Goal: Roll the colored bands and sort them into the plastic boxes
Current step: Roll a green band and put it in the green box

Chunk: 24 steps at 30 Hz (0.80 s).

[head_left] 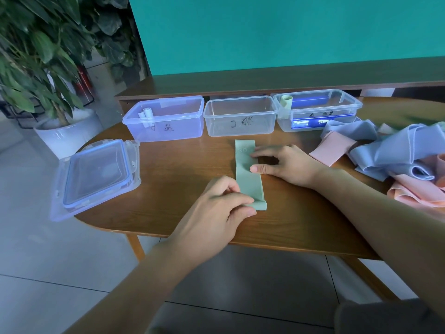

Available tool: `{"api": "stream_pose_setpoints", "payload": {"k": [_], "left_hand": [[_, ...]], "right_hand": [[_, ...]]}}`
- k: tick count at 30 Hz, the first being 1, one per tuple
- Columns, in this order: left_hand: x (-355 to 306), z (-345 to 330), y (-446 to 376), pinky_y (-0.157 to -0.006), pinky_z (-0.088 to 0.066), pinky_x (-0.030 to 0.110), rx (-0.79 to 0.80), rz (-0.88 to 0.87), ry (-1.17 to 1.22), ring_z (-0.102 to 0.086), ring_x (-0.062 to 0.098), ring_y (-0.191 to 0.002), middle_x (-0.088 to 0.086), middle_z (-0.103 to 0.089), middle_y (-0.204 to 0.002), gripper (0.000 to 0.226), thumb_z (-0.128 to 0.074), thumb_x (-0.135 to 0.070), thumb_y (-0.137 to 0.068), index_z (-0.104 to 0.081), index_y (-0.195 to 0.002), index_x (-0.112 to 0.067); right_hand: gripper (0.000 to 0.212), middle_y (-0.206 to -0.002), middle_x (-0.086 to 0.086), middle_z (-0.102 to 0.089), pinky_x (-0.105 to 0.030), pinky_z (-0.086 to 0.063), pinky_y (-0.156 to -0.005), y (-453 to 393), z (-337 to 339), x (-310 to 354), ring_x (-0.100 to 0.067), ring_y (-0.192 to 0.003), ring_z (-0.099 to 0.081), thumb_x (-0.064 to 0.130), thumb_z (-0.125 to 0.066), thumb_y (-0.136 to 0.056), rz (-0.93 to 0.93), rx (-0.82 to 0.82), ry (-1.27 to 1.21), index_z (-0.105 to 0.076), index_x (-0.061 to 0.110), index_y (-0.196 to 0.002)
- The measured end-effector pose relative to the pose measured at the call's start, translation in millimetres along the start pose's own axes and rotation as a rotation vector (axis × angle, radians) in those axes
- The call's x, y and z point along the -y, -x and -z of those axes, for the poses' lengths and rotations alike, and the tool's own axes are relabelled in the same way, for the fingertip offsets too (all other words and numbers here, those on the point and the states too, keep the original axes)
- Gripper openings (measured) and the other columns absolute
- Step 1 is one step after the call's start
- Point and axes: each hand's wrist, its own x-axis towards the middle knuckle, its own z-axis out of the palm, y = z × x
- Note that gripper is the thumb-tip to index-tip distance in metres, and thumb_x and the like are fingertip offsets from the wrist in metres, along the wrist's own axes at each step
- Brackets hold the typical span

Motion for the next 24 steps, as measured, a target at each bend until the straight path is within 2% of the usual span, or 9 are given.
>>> {"api": "stream_pose_setpoints", "payload": {"k": [4,6,9,12,14,17,20,24], "left_hand": [[1,1,-4,-0.079,-0.049,0.018,0.032,-0.031,-0.03,-0.055,0.006,-0.098,-0.008,-0.056,-0.101,0.026,-0.057,-0.03,-0.098,-0.077,-0.11,-0.019],[1,1,-6,-0.077,-0.054,0.024,0.009,-0.057,-0.069,-0.059,0.01,-0.094,-0.004,-0.06,-0.098,0.02,-0.062,-0.022,-0.097,-0.078,-0.109,-0.018],[3,0,-10,-0.078,-0.051,0.025,-0.05,-0.076,-0.059,-0.059,0.011,-0.089,-0.002,-0.066,-0.092,0.015,-0.066,-0.017,-0.096,-0.077,-0.107,-0.017],[4,1,-12,-0.071,-0.052,0.031,-0.054,-0.095,-0.066,-0.058,0.013,-0.084,-0.002,-0.063,-0.086,0.009,-0.066,-0.015,-0.096,-0.075,-0.096,-0.017],[3,0,-11,-0.071,-0.054,0.032,-0.032,-0.094,-0.103,-0.059,0.014,-0.089,-0.002,-0.063,-0.09,0.011,-0.065,-0.013,-0.097,-0.075,-0.094,-0.017],[2,-2,-11,-0.081,-0.051,0.028,-0.017,-0.073,-0.086,-0.055,0.009,-0.1,-0.006,-0.062,-0.098,0.016,-0.058,-0.021,-0.101,-0.073,-0.097,-0.018],[1,-4,-11,-0.086,-0.043,0.016,-0.038,-0.054,-0.05,-0.051,0.005,-0.103,-0.01,-0.059,-0.101,0.017,-0.065,-0.034,-0.095,-0.075,-0.096,-0.019],[5,-8,-12,-0.089,-0.039,0.01,-0.062,-0.018,-0.071,-0.05,0.002,-0.1,-0.01,-0.055,-0.103,0.022,-0.072,-0.028,-0.091,-0.077,-0.109,-0.017]], "right_hand": [[0.068,-0.153,0.01,-0.047,-0.025,-0.029,-0.112,0,0,1,-0.014,-0.141,-0.043,0.07,-0.052,-0.084,-0.004,0.007,0.003,-0.059,0.031,-0.139],[0.068,-0.153,0.01,-0.047,-0.025,-0.029,-0.112,0,0,1,-0.014,-0.14,-0.044,0.07,-0.052,-0.084,-0.006,0.006,0.004,-0.059,0.031,-0.139],[0.068,-0.153,0.01,-0.048,-0.025,-0.03,-0.112,1,-1,1,-0.014,-0.14,-0.044,0.07,-0.053,-0.083,-0.008,-0.002,-0.012,-0.06,0.032,-0.138],[0.068,-0.152,0.011,-0.049,-0.029,-0.033,-0.115,0,-1,0,-0.014,-0.14,-0.045,0.071,-0.054,-0.082,-0.01,-0.007,-0.029,-0.06,0.032,-0.137],[0.068,-0.152,0.011,-0.049,-0.03,-0.034,-0.115,0,-1,0,-0.014,-0.139,-0.045,0.072,-0.054,-0.081,-0.008,-0.007,-0.035,-0.06,0.032,-0.137],[0.068,-0.152,0.011,-0.049,-0.026,-0.032,-0.113,-1,-2,-1,-0.014,-0.139,-0.045,0.072,-0.053,-0.082,-0.007,-0.007,-0.024,-0.06,0.032,-0.137],[0.069,-0.152,0.01,-0.049,-0.028,-0.031,-0.115,-1,-2,-1,-0.014,-0.14,-0.044,0.073,-0.052,-0.082,-0.002,-0.003,-0.019,-0.06,0.032,-0.137],[0.07,-0.153,0.008,-0.049,-0.032,-0.03,-0.118,0,-1,0,-0.014,-0.141,-0.043,0.072,-0.051,-0.082,0.003,0.001,-0.013,-0.06,0.031,-0.138]]}}
